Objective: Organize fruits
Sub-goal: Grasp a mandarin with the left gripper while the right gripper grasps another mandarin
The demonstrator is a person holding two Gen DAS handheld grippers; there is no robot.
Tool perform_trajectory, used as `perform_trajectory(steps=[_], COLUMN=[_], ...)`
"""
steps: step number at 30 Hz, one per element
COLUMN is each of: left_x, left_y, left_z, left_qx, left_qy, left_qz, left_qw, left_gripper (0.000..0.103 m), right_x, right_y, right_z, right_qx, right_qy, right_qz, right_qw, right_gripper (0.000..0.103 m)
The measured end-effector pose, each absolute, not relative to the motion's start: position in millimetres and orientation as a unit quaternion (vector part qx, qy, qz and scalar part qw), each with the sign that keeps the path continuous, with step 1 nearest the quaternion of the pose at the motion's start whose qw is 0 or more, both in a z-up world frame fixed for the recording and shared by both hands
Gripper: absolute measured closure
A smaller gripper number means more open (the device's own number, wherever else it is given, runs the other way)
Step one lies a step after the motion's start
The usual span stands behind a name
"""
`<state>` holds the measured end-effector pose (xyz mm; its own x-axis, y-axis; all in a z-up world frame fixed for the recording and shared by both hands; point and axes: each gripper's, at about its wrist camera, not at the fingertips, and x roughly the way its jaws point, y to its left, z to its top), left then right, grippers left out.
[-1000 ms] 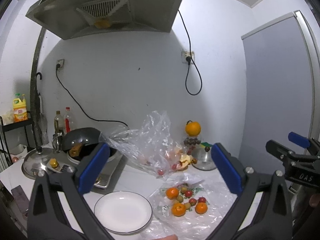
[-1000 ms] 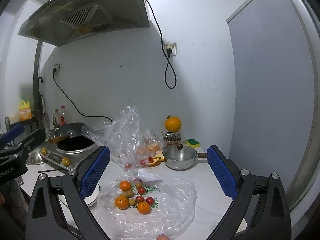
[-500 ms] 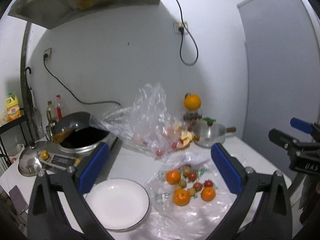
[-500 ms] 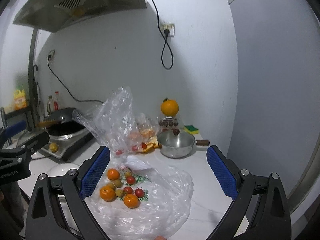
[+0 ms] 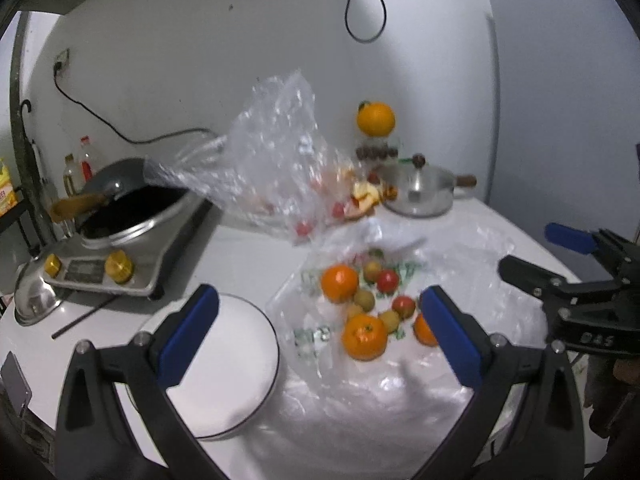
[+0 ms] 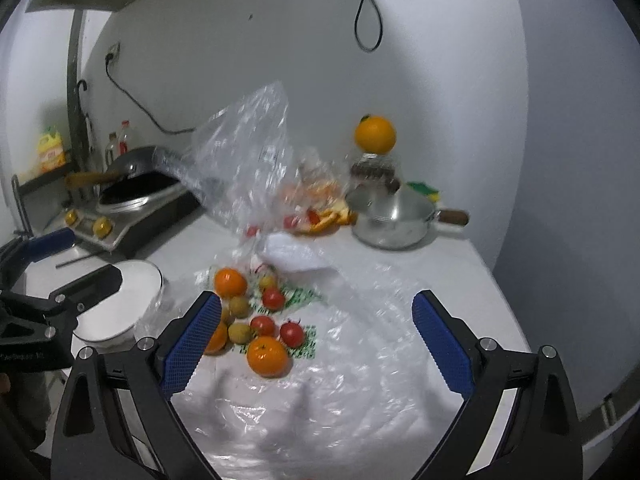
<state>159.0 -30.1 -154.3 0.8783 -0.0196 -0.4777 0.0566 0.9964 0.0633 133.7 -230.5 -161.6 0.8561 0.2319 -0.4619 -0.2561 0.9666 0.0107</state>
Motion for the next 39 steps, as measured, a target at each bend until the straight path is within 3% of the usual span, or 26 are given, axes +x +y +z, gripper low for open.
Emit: perform_trajectory(steps=[4, 8, 11, 16, 28, 29, 31, 39], left_x=[167, 177, 185, 192, 189, 191, 197, 217], left_y=[-30, -32, -35, -38, -63, -65, -70, -79], left_z=[-169, -180, -187, -191, -189, -192, -199, -219], left_qx=[0.038, 0.052, 0.063, 0.066, 0.089, 0.092, 0.099, 0.124], left_qy=[0.265, 0.28, 0.291, 0.306, 0.293, 0.295, 0.31, 0.345], left_qz=[-0.023, -0.03, -0.036, -0.049, -0.088, -0.089, -0.09, -0.088], left_qw=[0.963, 0.958, 0.954, 0.948, 0.948, 0.947, 0.941, 0.926], left_gripper=[0.006, 0.013, 0.016, 0.033, 0.034, 0.035, 0.046, 0.048], right_x=[149, 161, 167, 176, 191, 191, 192, 186], right_y=[-224, -216, -211, -199, -194, -194, -198, -224], right_z=[-183, -202, -211, -223, -238, -238, -239, -236], right_qx=[-0.033, -0.034, -0.03, -0.034, -0.052, -0.051, -0.036, -0.02], right_qy=[0.267, 0.301, 0.32, 0.342, 0.369, 0.368, 0.369, 0.362], right_qz=[0.138, 0.162, 0.197, 0.236, 0.236, 0.237, 0.253, 0.239], right_qw=[0.953, 0.939, 0.926, 0.909, 0.898, 0.898, 0.894, 0.901], right_gripper=[0.023, 0.045, 0.052, 0.058, 0.06, 0.061, 0.062, 0.062])
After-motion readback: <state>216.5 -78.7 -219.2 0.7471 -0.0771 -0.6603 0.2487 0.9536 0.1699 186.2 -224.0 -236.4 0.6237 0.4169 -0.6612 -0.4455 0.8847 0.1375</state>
